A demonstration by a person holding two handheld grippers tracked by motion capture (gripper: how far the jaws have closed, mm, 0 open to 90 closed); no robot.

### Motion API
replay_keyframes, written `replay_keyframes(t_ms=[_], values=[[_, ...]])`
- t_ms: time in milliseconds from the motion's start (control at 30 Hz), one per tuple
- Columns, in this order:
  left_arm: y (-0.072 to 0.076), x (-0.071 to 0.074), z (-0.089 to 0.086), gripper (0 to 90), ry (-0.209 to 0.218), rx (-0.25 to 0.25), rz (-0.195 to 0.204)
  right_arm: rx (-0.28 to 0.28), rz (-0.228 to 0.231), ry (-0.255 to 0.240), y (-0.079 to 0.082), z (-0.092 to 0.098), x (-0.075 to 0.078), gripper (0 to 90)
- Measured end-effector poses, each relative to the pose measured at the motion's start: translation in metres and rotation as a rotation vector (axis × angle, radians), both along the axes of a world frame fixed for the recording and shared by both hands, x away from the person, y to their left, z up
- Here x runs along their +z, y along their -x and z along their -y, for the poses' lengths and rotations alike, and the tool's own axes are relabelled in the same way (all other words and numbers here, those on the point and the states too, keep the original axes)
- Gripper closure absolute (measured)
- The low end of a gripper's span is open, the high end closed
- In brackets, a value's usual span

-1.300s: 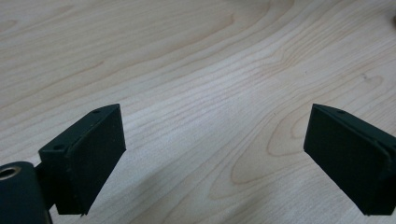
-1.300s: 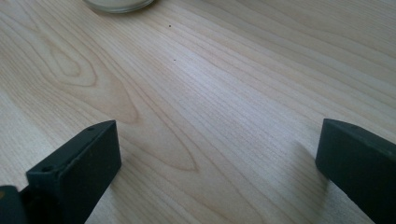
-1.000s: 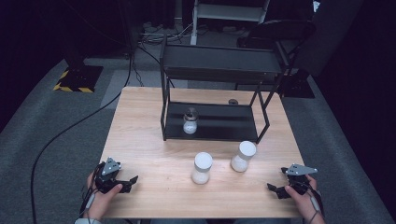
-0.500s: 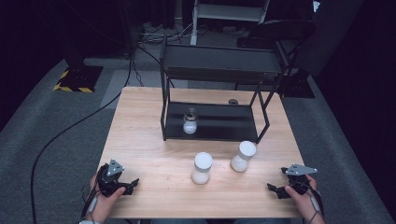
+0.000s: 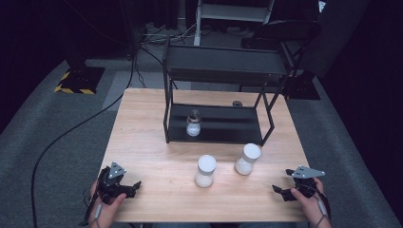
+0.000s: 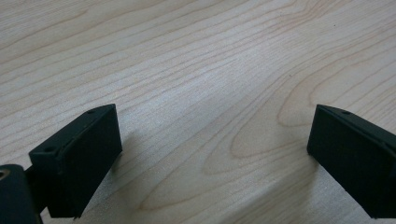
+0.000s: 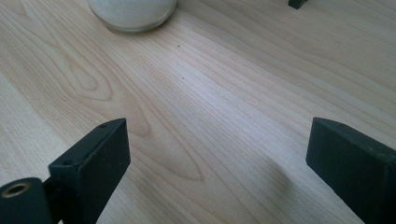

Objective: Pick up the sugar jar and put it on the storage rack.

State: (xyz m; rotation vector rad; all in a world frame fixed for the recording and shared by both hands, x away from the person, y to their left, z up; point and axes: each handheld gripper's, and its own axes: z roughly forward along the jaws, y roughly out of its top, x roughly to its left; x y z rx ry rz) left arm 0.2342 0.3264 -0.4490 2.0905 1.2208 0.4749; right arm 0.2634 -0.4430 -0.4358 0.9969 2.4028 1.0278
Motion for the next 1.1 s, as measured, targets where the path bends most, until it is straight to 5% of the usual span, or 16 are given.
replay_keyframes(t_ms=[1100], values=[[0.0,0.0,0.0,2.9,0.001,0.0,-0.001,0.001,0.087,-0.092,0.025,0.009,0.038,7.9]])
